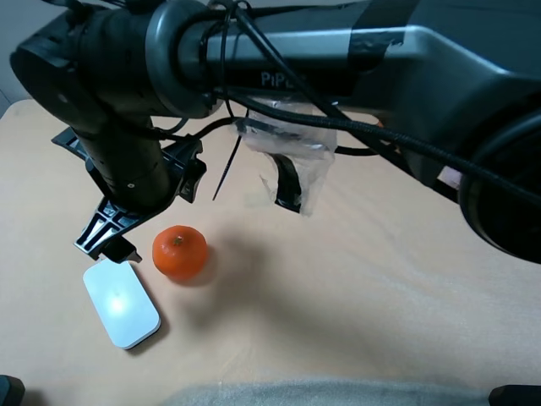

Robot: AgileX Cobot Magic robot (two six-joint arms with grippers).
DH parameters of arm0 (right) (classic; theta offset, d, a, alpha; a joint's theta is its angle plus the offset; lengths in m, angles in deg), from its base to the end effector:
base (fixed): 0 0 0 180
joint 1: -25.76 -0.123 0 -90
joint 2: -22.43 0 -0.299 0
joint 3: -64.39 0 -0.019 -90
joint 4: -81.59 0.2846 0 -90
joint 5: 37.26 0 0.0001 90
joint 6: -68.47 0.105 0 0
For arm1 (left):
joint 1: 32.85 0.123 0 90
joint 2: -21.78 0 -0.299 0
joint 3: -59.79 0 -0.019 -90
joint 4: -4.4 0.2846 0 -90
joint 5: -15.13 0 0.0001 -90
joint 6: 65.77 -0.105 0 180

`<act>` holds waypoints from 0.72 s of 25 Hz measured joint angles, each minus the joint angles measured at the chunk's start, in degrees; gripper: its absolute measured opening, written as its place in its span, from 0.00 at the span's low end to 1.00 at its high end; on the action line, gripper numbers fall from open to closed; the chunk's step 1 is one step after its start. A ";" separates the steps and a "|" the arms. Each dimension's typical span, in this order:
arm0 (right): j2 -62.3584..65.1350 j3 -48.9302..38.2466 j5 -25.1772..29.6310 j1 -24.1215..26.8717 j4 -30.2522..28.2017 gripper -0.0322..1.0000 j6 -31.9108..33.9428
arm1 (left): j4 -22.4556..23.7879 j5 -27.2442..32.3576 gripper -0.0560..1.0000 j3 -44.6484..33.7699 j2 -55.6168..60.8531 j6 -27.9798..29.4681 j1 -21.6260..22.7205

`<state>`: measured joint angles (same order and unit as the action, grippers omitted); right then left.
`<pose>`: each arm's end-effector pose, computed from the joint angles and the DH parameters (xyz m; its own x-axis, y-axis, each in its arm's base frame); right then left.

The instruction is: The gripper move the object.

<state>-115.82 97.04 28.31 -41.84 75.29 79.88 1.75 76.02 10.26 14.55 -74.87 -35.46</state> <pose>0.2073 0.4754 0.1606 -0.5118 -0.8423 -0.1690 -0.8457 0.5286 -0.0737 0.0237 -0.0053 0.2838 -0.4478 0.1563 -0.8803 0.1434 0.9844 0.1018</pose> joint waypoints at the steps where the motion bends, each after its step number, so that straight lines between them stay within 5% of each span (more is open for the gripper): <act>1: 0.00 1.09 1.28 0.00 0.35 0.70 -0.07 | 0.00 0.00 0.98 0.00 0.00 0.00 0.00; 18: 6.58 5.77 4.06 3.91 9.39 0.70 -2.61 | 0.00 0.00 0.98 0.00 0.00 0.00 0.00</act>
<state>-109.24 102.81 32.37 -37.93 84.68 77.27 1.75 76.02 10.26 14.55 -74.87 -35.46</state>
